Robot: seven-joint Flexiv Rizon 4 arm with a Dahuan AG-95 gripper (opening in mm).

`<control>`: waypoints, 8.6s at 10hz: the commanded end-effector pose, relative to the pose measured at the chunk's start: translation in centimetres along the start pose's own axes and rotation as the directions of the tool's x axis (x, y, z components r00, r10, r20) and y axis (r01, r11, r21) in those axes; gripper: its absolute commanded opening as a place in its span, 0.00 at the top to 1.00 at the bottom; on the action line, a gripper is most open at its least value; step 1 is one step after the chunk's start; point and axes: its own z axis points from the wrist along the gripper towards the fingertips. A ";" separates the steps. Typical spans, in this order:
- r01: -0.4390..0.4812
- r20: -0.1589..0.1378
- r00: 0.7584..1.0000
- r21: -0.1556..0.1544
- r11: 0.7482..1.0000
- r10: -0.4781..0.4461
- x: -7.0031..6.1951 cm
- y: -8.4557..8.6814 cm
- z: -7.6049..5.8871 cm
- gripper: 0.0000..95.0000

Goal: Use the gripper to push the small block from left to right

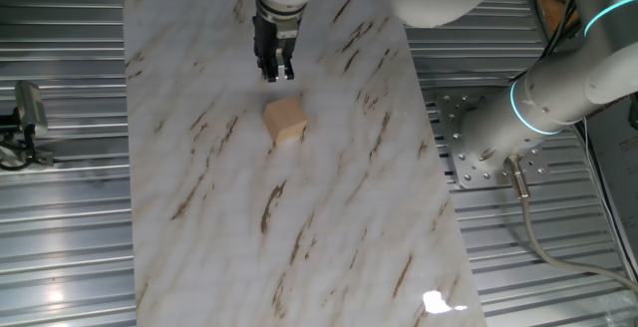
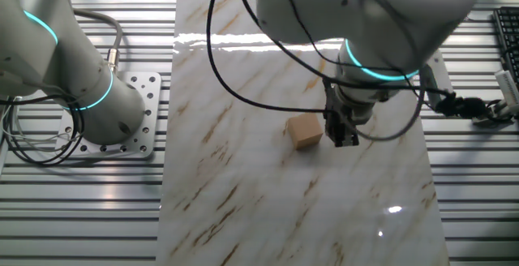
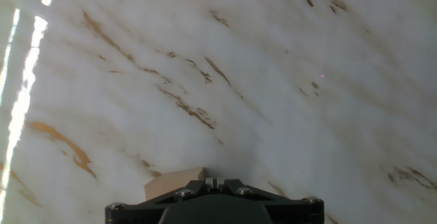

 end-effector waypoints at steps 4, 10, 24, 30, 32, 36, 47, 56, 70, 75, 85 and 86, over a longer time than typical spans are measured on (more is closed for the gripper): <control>-0.018 -0.018 1.000 0.056 0.998 0.019 0.1 0.0 0.0 1.00; -0.037 -0.022 0.999 0.036 0.999 0.038 0.1 0.0 0.0 1.00; -0.003 -0.005 1.000 -0.021 1.000 0.003 -0.6 -1.0 4.5 1.00; -0.001 0.045 0.999 -0.019 1.000 0.002 0.0 -0.8 6.3 1.00; -0.001 0.057 0.998 -0.018 1.000 0.002 0.2 -0.7 6.9 1.00; -0.008 0.069 0.998 -0.019 1.000 0.009 0.9 -0.4 7.4 1.00; -0.097 0.071 0.992 -0.041 0.994 0.100 1.0 2.9 7.8 1.00; -0.102 0.094 0.990 -0.037 0.994 0.105 2.6 5.2 8.3 1.00; 0.041 0.017 0.999 -0.026 0.999 -0.040 -1.4 -0.2 6.2 1.00; 0.113 -0.003 0.994 -0.014 0.993 -0.113 -1.5 -1.0 5.6 1.00; 0.281 0.002 0.959 -0.076 0.957 -0.282 -1.8 -1.2 5.9 1.00; 0.304 0.014 0.953 -0.109 0.947 -0.304 -1.8 -1.2 5.9 1.00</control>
